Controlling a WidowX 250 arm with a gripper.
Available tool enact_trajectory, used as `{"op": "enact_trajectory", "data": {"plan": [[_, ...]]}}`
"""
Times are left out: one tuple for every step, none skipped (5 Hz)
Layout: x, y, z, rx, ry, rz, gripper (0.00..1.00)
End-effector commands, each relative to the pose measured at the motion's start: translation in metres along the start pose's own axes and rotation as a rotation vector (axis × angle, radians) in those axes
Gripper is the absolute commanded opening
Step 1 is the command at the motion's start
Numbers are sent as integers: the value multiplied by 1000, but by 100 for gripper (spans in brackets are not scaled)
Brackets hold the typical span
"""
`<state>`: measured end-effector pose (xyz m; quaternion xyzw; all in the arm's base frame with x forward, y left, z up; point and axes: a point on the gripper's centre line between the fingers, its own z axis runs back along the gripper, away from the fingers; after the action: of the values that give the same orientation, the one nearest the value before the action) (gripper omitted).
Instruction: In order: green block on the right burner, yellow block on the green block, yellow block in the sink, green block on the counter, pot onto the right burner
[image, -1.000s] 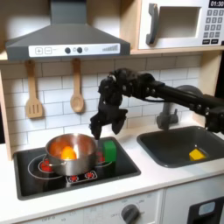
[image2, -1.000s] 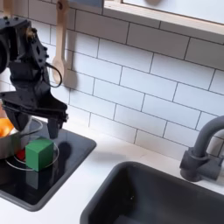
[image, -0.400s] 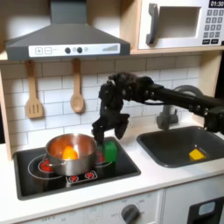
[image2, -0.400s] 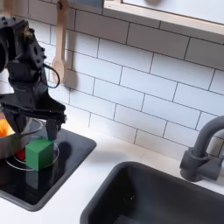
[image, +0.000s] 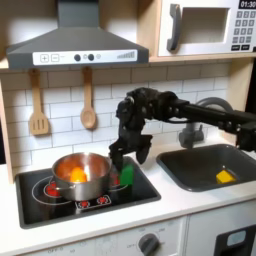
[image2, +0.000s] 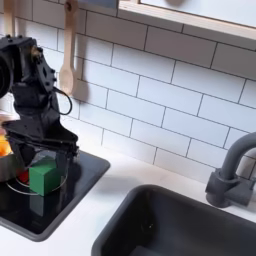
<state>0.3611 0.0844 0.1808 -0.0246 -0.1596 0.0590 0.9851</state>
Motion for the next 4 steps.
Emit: {"op": "enact_trajectory", "data": {"plan": [[1,2,-2,4,-1,-14,100],[3,5,-3,9,-1,-13,100],[3,5,-6,7,9,-7,100],[8,7,-9,13,12,-11,100]]}}
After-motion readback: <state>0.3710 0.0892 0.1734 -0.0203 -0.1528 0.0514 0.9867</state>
